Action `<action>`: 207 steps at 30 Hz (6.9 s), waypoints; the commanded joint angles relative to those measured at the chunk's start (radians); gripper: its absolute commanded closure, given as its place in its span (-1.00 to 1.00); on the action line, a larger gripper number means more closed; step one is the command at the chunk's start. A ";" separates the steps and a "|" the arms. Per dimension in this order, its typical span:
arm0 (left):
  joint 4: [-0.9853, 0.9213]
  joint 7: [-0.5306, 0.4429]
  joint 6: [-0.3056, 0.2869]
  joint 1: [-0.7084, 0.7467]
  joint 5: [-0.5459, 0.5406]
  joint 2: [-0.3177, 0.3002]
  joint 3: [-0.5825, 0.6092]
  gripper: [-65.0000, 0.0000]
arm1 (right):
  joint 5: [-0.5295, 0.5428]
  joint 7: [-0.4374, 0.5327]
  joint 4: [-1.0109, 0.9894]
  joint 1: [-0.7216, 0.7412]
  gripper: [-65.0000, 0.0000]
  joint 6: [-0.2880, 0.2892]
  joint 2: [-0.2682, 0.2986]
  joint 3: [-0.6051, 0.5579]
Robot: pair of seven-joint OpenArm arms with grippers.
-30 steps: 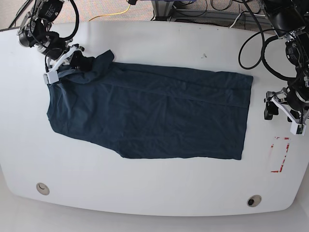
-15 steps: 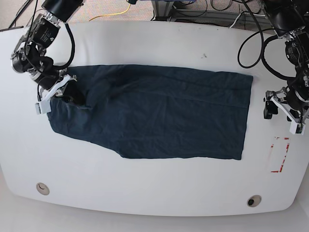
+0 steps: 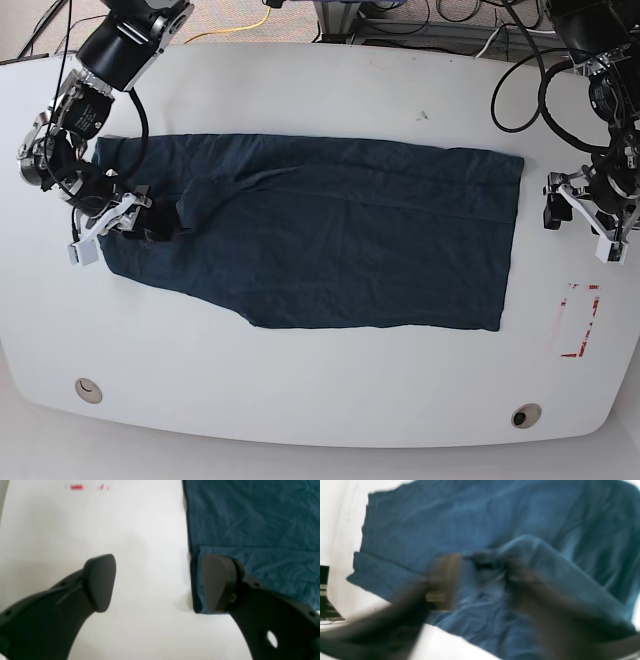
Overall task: Layout the t-shirt on the table in an organized manner, then fold the t-shirt properly
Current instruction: 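Move the right gripper onto the shirt's sleeve corner and pinch it, then drag the pinched sleeve fabric with the right gripper to smooth it, then move the right gripper to the shirt corner and grasp it, then grasp the opposite corner with the left gripper and pull both corners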
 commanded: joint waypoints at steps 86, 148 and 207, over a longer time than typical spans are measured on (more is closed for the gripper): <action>0.048 -0.027 0.002 -0.025 -0.009 -0.019 -0.004 -0.57 | 0.024 0.019 -0.181 0.222 -1.00 0.004 -0.050 -0.219; -0.021 -0.283 0.000 0.084 -0.009 -0.022 -0.001 -0.57 | -0.327 0.530 -0.158 -0.295 -1.00 0.088 0.249 -0.201; -0.234 -0.246 -0.145 0.121 0.005 0.029 0.186 -0.57 | -0.323 0.530 -0.164 -0.296 0.94 0.088 0.244 -0.207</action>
